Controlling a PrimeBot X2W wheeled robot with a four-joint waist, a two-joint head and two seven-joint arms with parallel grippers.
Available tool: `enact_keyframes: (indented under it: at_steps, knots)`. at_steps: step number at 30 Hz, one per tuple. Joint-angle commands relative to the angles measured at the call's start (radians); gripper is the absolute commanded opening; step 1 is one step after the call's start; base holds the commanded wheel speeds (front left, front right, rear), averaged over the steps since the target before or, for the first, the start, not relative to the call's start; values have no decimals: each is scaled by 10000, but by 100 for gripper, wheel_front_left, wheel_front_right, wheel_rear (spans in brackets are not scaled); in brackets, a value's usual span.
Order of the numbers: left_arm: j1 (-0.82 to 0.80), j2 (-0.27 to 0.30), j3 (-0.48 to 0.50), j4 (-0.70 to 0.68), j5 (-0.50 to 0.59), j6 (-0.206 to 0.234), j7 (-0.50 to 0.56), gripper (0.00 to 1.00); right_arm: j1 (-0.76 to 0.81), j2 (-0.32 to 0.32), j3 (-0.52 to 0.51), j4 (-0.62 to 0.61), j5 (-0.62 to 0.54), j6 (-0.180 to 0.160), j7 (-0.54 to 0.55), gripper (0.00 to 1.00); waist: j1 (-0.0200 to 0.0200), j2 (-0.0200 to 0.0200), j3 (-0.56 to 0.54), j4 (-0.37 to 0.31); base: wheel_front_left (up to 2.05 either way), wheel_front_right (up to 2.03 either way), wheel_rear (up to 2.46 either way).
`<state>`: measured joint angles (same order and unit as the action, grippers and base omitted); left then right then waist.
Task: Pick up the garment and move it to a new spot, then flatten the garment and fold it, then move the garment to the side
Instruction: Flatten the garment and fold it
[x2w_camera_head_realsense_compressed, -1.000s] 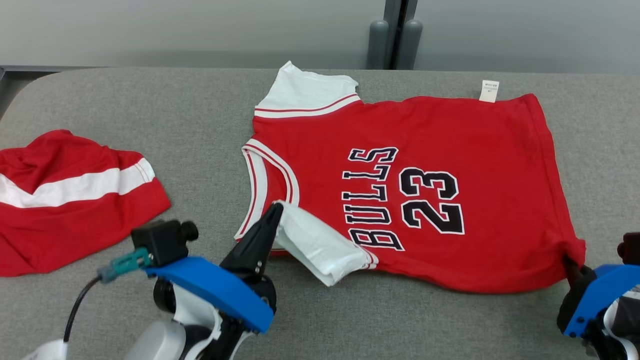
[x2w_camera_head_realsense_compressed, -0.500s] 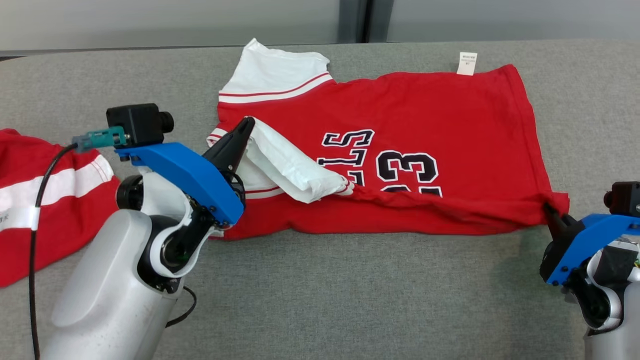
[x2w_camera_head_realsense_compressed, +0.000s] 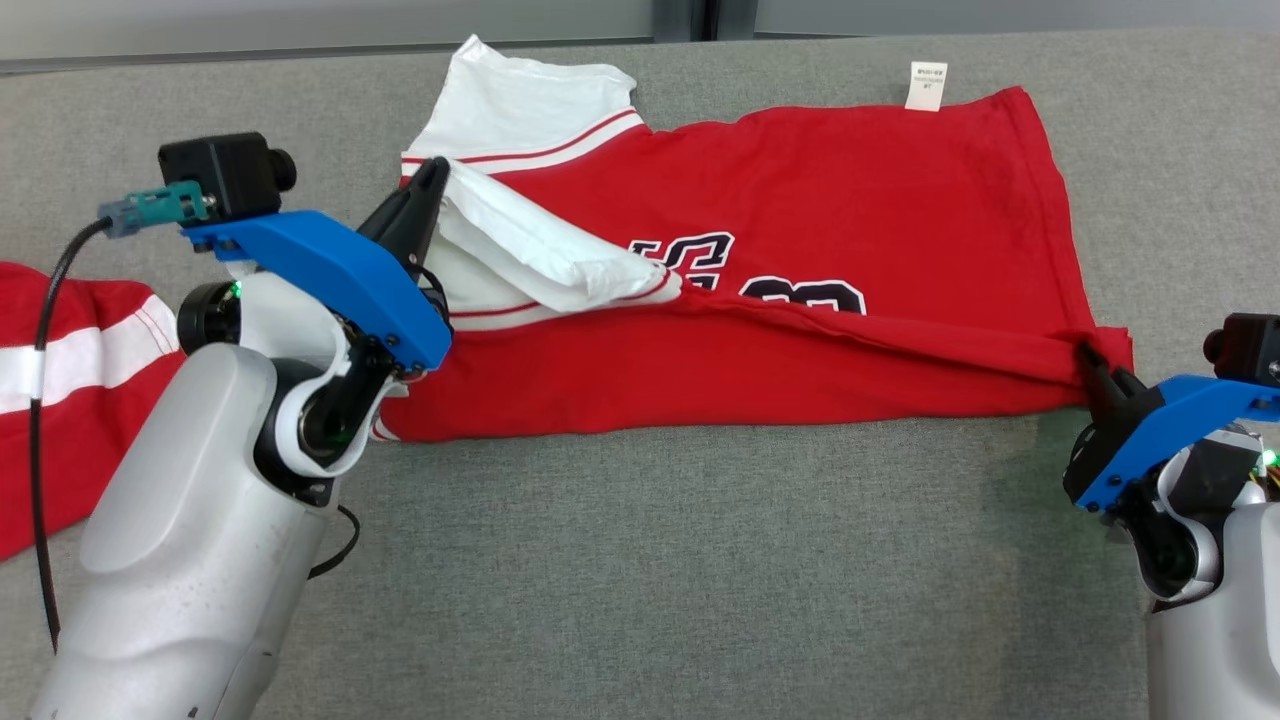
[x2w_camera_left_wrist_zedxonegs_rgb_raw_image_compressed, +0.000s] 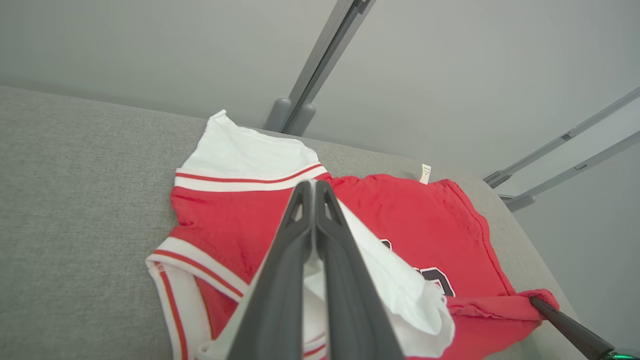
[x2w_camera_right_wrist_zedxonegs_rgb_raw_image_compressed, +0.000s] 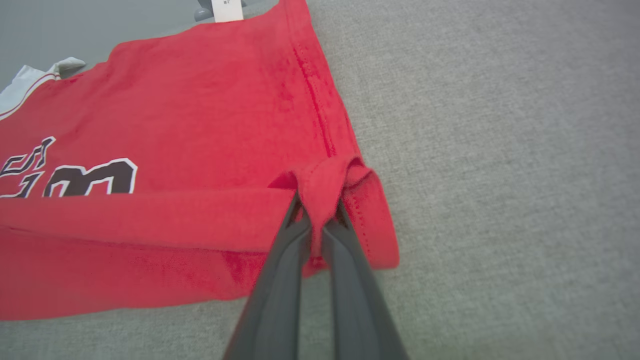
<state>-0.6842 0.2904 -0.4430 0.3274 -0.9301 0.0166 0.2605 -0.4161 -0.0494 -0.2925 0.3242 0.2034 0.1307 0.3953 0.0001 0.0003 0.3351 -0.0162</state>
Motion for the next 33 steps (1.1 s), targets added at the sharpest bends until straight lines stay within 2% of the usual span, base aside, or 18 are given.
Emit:
enact_keyframes:
  at_steps: [1,3,4,5,6,7,11,16,19,23,28,33]
  knots:
    - [-303,-22,35,226,63,-70,-73,0,-235,-24,45,135,-17,1,-125,0,-1,-3,38,-28,0,0,0]
    - [-526,-8,8,527,120,-96,-78,0,-354,-24,137,311,-9,3,-214,0,-1,-3,66,-72,0,0,0]
    - [-614,-10,-31,659,129,-110,-28,0,-404,-24,197,383,31,1,-248,9,-1,-3,73,-96,0,0,0]
    - [-675,-17,-50,798,144,-137,-7,0,-439,-24,249,469,61,1,-294,41,-1,-3,75,-115,0,0,0]
    - [-722,-24,-53,903,149,-152,-16,45,-493,-27,231,544,130,1,-387,100,-1,-3,69,-130,0,0,0]
    - [-746,-56,-52,1026,128,-146,-11,100,-544,-27,286,599,187,1,-497,100,-1,-3,55,-136,0,0,0]
    - [-404,-112,-188,1274,95,-171,77,100,-593,-26,416,772,484,3,-836,100,-1,-3,-114,-119,0,0,0]
    - [265,96,-438,1121,333,-70,-83,100,-622,-24,456,684,573,3,-1255,100,-1,-3,-415,-27,0,0,0]
    - [1165,202,-600,803,452,131,-243,100,-454,-26,512,469,860,3,-1464,100,-1,-3,-681,132,0,0,0]
    - [2245,478,-927,274,942,634,-567,100,-27,-27,359,-40,995,3,-1610,100,-1,-3,-1004,398,0,0,0]
    - [2944,518,-1274,-261,1589,1234,-1051,100,623,-29,-20,-729,-7,3,-1054,100,-1,-3,-1330,671,0,0,0]
    - [2458,527,-1904,-196,2575,1551,-1094,100,1046,-27,-231,-1106,-1550,3,-29,100,-1,-3,-1384,729,0,0,0]
